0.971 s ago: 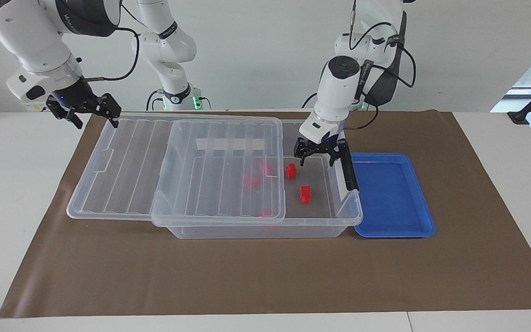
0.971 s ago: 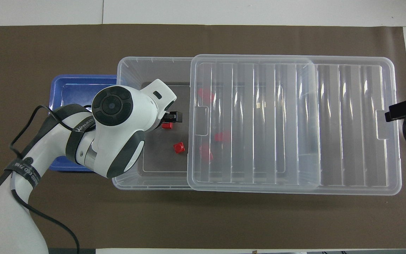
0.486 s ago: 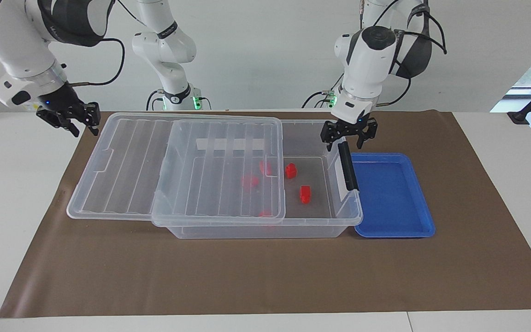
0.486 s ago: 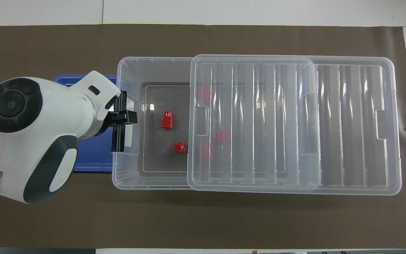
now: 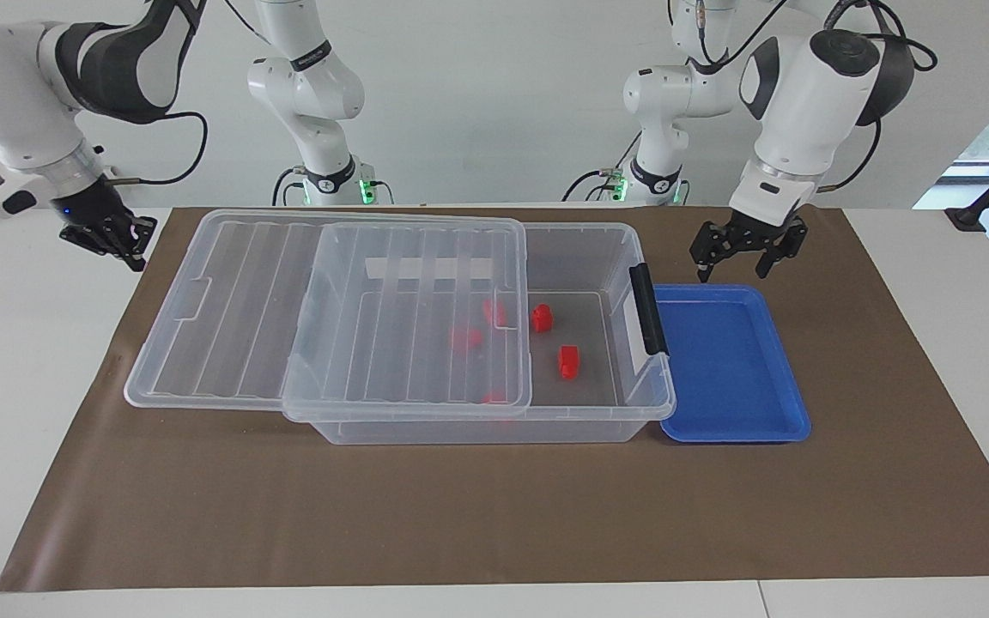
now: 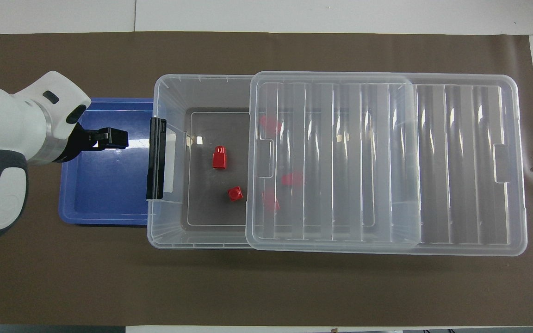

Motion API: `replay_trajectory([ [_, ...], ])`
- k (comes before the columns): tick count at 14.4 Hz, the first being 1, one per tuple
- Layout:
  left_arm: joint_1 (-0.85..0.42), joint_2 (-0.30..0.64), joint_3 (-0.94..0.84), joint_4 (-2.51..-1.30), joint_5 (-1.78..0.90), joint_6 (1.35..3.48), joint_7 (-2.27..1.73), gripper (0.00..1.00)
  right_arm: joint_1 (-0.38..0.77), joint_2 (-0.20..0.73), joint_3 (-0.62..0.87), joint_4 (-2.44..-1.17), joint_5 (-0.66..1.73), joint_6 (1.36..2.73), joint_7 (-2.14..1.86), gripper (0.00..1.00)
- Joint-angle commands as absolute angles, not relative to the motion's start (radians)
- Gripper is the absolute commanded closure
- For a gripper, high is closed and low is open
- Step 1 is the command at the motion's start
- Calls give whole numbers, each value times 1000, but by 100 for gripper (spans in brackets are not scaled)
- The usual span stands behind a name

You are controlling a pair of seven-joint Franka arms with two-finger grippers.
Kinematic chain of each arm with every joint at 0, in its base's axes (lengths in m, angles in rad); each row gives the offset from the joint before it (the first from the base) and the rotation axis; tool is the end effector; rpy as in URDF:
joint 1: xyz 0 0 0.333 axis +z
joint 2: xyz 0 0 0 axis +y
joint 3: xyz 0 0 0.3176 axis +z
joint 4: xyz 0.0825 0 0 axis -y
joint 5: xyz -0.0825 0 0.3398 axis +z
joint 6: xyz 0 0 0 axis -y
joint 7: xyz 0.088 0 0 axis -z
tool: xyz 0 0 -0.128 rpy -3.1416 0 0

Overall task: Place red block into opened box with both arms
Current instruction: 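Withdraw the left gripper while the right gripper reaches the lid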

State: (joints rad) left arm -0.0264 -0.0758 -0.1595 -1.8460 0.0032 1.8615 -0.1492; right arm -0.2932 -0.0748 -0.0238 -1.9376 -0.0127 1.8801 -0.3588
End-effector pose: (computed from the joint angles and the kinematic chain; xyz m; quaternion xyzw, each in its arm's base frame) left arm 0.4980 -0.0958 0.5496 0.9988 -0.0188 0.0458 0.0001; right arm 0.4726 -0.1566 0.5106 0.9997 0.0228 0.0064 0.0078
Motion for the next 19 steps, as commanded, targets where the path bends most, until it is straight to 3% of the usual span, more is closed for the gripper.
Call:
replay_trajectory([
  [1,35,-72,-166,-1787,-17,1775,-29,0,-324,-60,-14,-1993,-18,1948,-414,100],
  [6,55,-72,-163,-1738,-17,1697,-6,0,-305,-40,-12,-2034,-18,2009,-381,100],
  [19,57,-71,-149,-1706,-15,1668,-5,0,-135,-49,-9,-2046,-2,1977,-172,100],
])
